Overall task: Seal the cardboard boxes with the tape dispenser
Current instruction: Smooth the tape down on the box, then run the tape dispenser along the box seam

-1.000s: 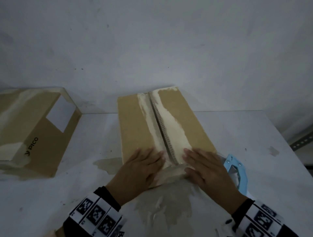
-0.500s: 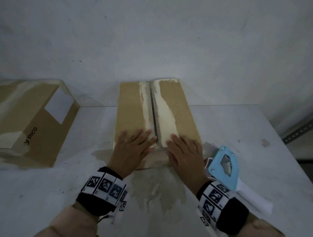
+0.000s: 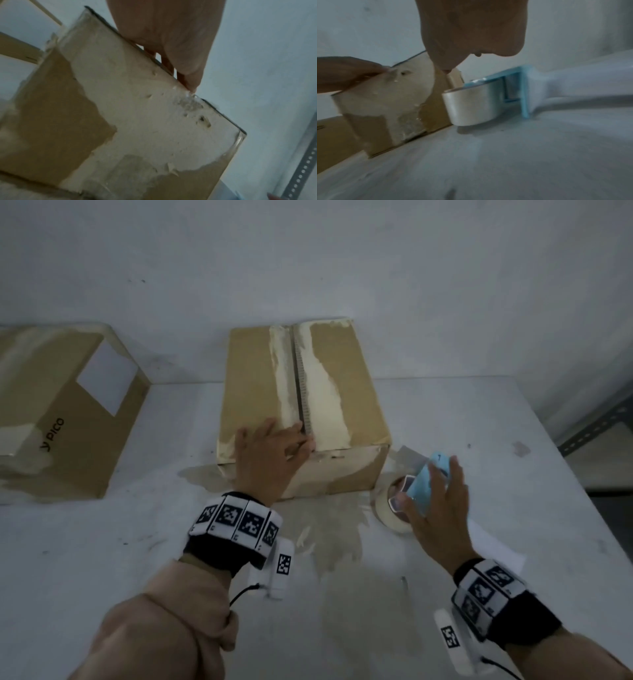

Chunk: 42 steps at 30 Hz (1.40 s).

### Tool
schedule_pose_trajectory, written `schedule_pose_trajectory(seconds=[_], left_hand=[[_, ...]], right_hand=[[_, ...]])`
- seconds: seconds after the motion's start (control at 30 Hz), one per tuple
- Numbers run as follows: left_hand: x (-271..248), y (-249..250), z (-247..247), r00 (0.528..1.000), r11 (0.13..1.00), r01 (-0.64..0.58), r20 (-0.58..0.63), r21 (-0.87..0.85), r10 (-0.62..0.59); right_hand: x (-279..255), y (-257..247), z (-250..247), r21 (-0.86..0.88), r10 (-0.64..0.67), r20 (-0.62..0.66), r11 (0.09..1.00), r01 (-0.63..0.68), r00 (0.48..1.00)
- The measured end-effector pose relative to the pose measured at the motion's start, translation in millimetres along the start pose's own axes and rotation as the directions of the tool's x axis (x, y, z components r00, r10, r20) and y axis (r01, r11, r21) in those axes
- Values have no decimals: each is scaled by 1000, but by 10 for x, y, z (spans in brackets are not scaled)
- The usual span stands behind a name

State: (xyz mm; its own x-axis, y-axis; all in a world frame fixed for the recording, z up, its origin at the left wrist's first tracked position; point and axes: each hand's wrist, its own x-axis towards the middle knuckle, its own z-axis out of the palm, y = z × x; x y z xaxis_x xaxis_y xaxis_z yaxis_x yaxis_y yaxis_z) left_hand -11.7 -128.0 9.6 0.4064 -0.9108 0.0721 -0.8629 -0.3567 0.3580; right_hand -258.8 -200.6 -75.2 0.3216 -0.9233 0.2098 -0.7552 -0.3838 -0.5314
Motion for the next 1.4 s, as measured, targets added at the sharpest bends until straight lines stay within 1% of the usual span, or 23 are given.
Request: schedule_pose_trajectory(seconds=[0.03, 0.1, 0.13, 0.17, 0.2, 0.23, 0.27, 0.37, 0.4, 0.47, 0.5, 0.57, 0.63, 0.7, 0.8, 0.93, 1.03, 1.07, 1.13, 1.2, 1.27, 1.33, 1.4], left_hand=[[-5, 16, 6, 999, 1000, 0, -35, -10, 0], [-23, 27, 19, 996, 999, 17, -91, -44, -21], [-31, 25, 24, 995, 998, 52, -85, -41, -55], [-31, 23, 29, 993, 995, 100, -58, 4, -99], [-27, 27, 42, 991, 987, 135, -28, 83, -133], [-21, 41, 43, 989, 977, 148, -6, 154, -148], [-17, 50, 53, 989, 971, 144, 8, 192, -149], [-5, 56, 55, 990, 974, 126, 37, 188, -135], [-6, 50, 56, 990, 973, 122, 42, 195, -133], [-12, 29, 52, 991, 967, 113, 41, 227, -125], [-13, 26, 52, 991, 966, 112, 40, 234, -125], [-14, 35, 49, 992, 965, 108, 39, 237, -120], [-11, 47, 37, 992, 964, 101, 51, 246, -117], [-10, 45, 22, 989, 962, 106, 72, 250, -128], [-9, 41, 15, 990, 965, 102, 70, 240, -123], [-17, 16, 57, 995, 963, 78, 38, 257, -90], [-45, -19, 73, 999, 977, 43, 14, 209, -47], [-52, -28, 80, 999, 967, 31, 29, 252, -40], [-45, -38, 88, 998, 942, 13, 52, 334, -33], [-37, -41, 79, 997, 947, 26, 58, 320, -47], [-41, -40, 86, 995, 938, 7, 95, 346, -42], [-43, -14, 76, 992, 943, 28, 106, 331, -67], [-47, 34, 34, 990, 961, 61, 108, 268, -93]], right_hand=[[-22, 101, -19, -33, 64, 24, 997, -63, 998], [-57, 230, -68, -74, 132, 36, 989, -129, 991], [-73, 266, -87, -76, 170, 61, 983, -165, 984], [-82, 284, -102, -69, 207, 95, 977, -201, 974], [-94, 301, -107, -62, 231, 127, 972, -225, 965], [-97, 308, -118, -75, 232, 136, 972, -223, 963], [-99, 321, -117, -115, 208, 119, 974, -194, 971], [-108, 360, -117, -256, 94, 70, 964, -74, 993], [-107, 381, -133, -257, 94, 105, 964, -64, 990], [-115, 455, -166, -210, 146, 229, 973, -98, 963], [-130, 495, -182, -193, 150, 267, 976, -100, 952], [-163, 555, -196, -199, 136, 285, 977, -80, 949], [-190, 543, -241, -214, 145, 277, 973, -86, 950], [-229, 494, -333, -145, 143, 256, 984, -108, 956], [-260, 320, -617, 104, 106, 221, 986, -132, 969], [-153, 91, -1040, 323, 102, 177, 933, -156, 979], [4, -77, -1276, 488, 56, 85, 868, -90, 995], [56, -133, -1336, 531, 39, 75, 844, -73, 996], [158, -248, -1439, 595, -2, 72, 803, -41, 997], [268, -399, -1499, 643, -21, 120, 763, -62, 993], [356, -555, -1522, 665, -36, 158, 743, -79, 987], [430, -696, -1501, 665, -50, 127, 746, -47, 991], [491, -830, -1449, 678, -78, 95, 735, -7, 992]])
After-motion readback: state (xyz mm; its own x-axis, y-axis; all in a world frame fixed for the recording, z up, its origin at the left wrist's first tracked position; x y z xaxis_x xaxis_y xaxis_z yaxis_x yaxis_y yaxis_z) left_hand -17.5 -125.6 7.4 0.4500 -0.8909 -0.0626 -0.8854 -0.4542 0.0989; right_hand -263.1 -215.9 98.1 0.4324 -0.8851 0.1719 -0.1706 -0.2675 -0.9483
